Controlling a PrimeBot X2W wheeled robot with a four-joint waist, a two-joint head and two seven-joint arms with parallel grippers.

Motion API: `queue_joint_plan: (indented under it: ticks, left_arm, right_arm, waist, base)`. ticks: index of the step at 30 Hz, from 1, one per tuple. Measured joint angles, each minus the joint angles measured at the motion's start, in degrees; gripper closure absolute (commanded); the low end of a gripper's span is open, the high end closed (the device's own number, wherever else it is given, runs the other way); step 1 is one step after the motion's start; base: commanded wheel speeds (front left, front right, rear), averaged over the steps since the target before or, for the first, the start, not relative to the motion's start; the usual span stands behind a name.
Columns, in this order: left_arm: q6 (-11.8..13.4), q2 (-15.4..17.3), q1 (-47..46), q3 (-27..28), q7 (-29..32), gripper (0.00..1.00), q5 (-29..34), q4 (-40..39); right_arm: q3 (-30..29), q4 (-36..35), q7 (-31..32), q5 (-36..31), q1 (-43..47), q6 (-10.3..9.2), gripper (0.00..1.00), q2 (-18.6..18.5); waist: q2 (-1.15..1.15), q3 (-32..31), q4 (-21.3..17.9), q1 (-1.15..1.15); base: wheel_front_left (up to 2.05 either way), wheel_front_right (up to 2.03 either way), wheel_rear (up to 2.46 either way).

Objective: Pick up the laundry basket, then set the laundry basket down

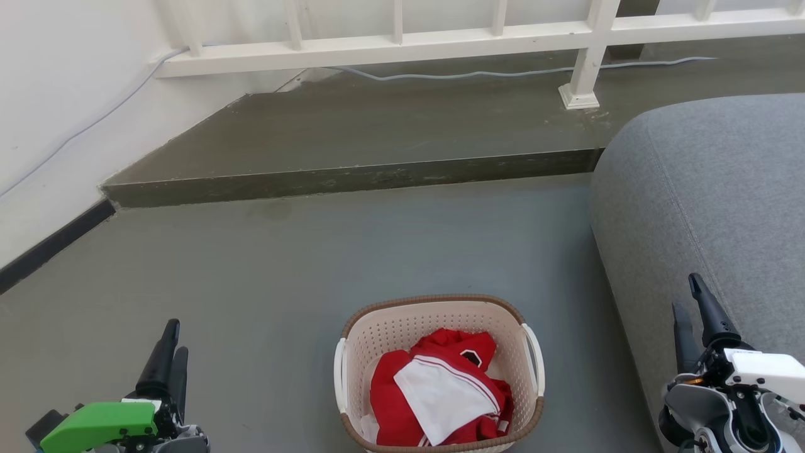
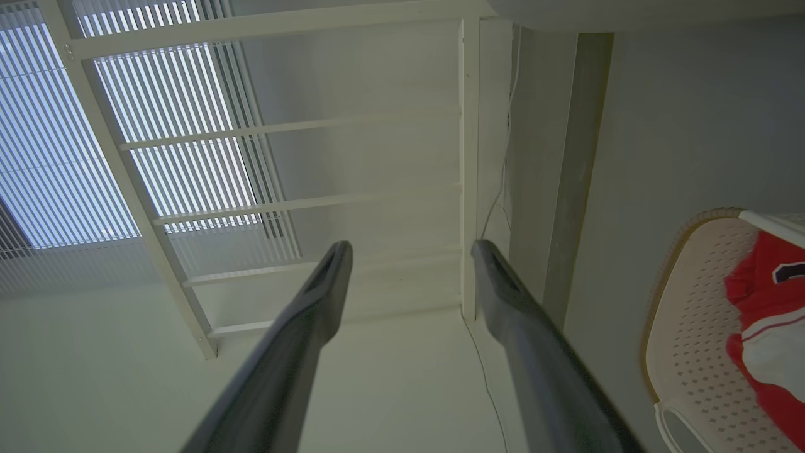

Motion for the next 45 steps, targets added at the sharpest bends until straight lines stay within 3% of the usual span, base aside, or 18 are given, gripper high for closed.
queue_joint_plan:
  ticks: [9,22,36,45]
  left_arm:
    - [0.0,0.1,-0.05,-0.83,-1.55,0.0,1.83,-1.47]
    - [0.0,2.18,-0.18,-3.8,-5.2,0.0,9.14,-3.75]
    - [0.0,5.61,-0.79,-7.34,-8.32,0.0,24.19,-4.09]
    - [0.09,5.58,-1.58,-7.26,-10.17,0.0,34.34,-5.86]
  right_arm:
    - [1.11,-1.38,-1.55,-0.43,-0.02,0.0,0.0,-0.01]
    - [4.53,-3.69,-4.34,-7.9,-0.62,0.0,0.0,-0.89]
    - [7.77,-5.12,-7.17,-23.92,-0.96,0.0,0.0,-3.08]
    - [9.59,-6.33,-8.61,-33.64,-1.68,-1.07,0.0,-3.23]
  waist:
    - [0.0,0.11,-0.05,0.0]
    - [0.0,0.34,-0.21,0.0]
    - [0.0,0.4,-0.43,0.0]
    - [0.0,0.57,-0.47,0.0]
  base:
    - [0.0,0.0,0.0]
    - [0.0,0.0,0.0]
    - [0.0,0.0,0.0]
    - [0.0,0.0,0.0]
